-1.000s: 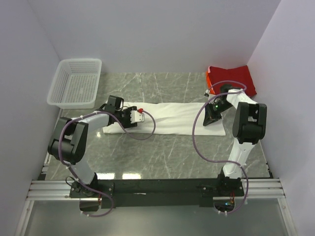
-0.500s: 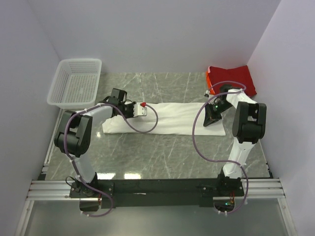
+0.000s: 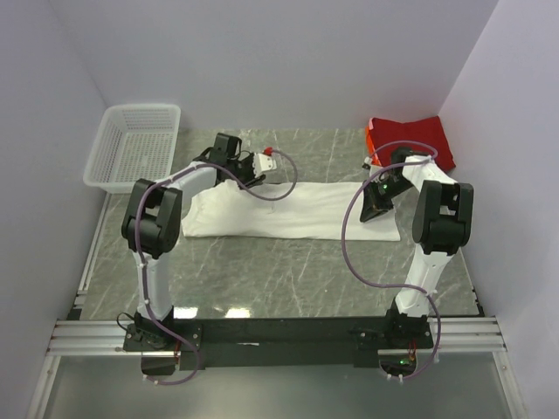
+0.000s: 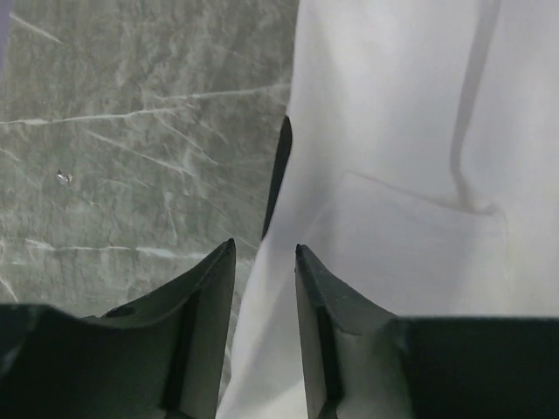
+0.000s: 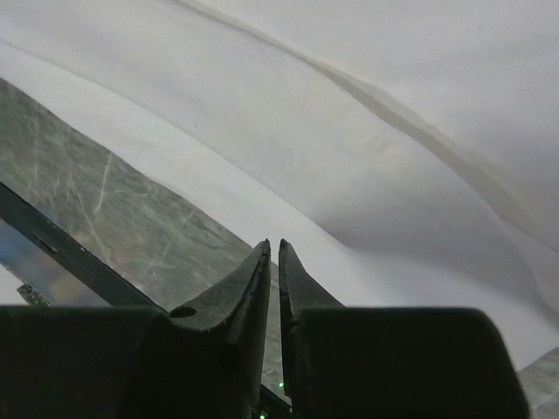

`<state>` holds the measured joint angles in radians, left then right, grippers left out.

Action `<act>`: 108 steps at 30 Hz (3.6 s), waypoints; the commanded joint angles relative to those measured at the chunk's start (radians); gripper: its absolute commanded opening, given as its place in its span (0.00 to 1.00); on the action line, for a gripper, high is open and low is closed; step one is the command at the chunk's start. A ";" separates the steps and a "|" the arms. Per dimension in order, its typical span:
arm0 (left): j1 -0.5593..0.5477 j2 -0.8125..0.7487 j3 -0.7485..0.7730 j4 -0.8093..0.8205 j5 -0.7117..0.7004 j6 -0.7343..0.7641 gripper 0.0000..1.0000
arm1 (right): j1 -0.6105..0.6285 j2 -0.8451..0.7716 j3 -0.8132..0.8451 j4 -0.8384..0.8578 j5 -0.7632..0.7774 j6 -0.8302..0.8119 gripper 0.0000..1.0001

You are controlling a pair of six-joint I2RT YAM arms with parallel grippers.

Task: Fold and stack the t-shirts
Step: Fold the tshirt

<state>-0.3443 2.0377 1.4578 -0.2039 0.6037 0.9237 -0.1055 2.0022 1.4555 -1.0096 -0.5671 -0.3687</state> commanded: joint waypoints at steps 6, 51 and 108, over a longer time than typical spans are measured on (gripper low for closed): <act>0.034 -0.085 0.052 -0.037 -0.012 -0.233 0.41 | 0.003 -0.054 0.065 -0.023 -0.057 -0.058 0.17; 0.254 0.260 0.474 -0.536 0.249 0.043 0.35 | 0.487 0.265 0.557 0.539 -0.410 0.536 0.30; 0.248 0.265 0.458 -0.559 0.306 0.326 0.46 | 0.572 0.507 0.667 0.476 -0.137 0.482 0.24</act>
<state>-0.0856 2.3009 1.9022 -0.7387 0.8707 1.2049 0.4732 2.5065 2.0724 -0.5106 -0.7216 0.1383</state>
